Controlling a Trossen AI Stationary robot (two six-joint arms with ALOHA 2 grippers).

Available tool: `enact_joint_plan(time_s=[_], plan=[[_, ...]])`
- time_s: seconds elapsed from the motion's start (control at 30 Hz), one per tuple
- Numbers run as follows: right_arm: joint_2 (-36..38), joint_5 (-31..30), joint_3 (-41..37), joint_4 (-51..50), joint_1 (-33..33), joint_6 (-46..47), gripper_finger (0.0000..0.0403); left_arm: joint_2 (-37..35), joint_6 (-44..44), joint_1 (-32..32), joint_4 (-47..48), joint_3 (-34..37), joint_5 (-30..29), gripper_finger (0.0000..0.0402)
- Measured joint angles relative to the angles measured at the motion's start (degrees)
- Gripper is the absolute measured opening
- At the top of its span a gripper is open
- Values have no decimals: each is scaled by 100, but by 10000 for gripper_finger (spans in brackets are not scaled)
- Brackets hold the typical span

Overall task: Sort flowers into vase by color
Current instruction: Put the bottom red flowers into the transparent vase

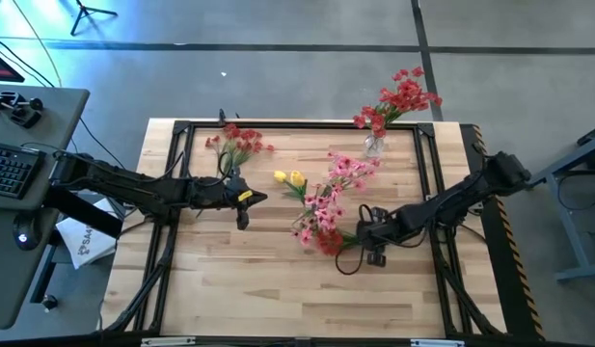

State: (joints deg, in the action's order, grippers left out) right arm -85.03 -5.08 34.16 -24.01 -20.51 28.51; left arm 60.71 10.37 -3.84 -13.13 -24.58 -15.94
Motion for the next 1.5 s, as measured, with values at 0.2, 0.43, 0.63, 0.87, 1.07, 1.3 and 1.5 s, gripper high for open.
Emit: enact_joint_plan(time_s=[0.2, 0.43, 0.63, 0.87, 1.07, 1.3, 1.5], plan=[[621, -250, -80, -730, -86, 310, 12, 0, 3, 0, 4, 0, 2, 0], [2566, -1634, -916, -924, -115, 980, 5, 0, 2, 0, 25, 0, 2, 0], [4202, -3210, -1320, -686, 351, 1716, 7, 0, 2, 0, 2, 0, 7, 0], [5304, -5061, -1317, 374, 865, 402, 4, 0, 0, 0, 2, 0, 15, 0], [5877, -3406, -1458, 3638, 1508, -3607, 4, 0, 0, 0, 0, 0, 15, 0], [6137, -2149, -1817, 5387, 3088, -4940, 4, 0, -2, -59, 2, 0, 14, 0], [5656, -1285, -2265, 6890, 4437, -4582, 4, 0, -2, -111, -14, 0, 13, 0]])
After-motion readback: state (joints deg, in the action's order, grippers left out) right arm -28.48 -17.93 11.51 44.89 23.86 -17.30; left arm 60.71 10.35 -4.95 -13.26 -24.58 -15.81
